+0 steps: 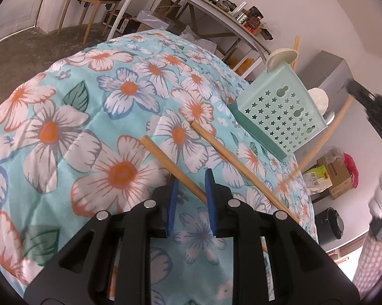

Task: Organize utensils
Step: 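Lift the chopsticks in both grippers up over the green holder, then lower the chopstick into the holder and open the left gripper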

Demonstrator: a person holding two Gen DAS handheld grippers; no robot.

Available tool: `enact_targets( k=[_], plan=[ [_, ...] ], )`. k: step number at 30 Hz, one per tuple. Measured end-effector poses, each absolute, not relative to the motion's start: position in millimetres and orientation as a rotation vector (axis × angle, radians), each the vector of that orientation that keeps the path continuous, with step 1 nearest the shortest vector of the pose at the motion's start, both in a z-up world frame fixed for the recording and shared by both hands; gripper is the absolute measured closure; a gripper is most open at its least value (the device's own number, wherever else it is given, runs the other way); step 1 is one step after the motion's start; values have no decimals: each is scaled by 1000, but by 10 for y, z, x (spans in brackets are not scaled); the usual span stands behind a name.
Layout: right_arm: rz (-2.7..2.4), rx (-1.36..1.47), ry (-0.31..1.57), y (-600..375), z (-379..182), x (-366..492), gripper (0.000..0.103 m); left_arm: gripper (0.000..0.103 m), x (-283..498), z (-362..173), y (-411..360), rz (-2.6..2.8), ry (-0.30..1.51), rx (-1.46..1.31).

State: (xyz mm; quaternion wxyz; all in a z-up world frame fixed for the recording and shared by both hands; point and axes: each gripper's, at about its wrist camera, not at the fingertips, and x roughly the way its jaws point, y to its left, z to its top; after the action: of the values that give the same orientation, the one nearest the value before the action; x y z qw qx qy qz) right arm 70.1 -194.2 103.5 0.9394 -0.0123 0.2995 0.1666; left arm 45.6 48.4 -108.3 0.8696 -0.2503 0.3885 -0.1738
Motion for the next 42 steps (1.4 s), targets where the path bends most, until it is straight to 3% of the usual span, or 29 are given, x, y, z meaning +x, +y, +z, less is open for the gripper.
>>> enact_targets(
  k=[21,37,42],
  plan=[
    [281,255,368,-2699,1162,-160,97,98,233,223,446,-421,499,-354],
    [306,334,300,-3018,1109,-236,97,98,585,1752,-150,-526,62,-240],
    [328,360,291,-3076,1068,-201,97,98,905,1914,-495,-541,39,-257]
  ],
)
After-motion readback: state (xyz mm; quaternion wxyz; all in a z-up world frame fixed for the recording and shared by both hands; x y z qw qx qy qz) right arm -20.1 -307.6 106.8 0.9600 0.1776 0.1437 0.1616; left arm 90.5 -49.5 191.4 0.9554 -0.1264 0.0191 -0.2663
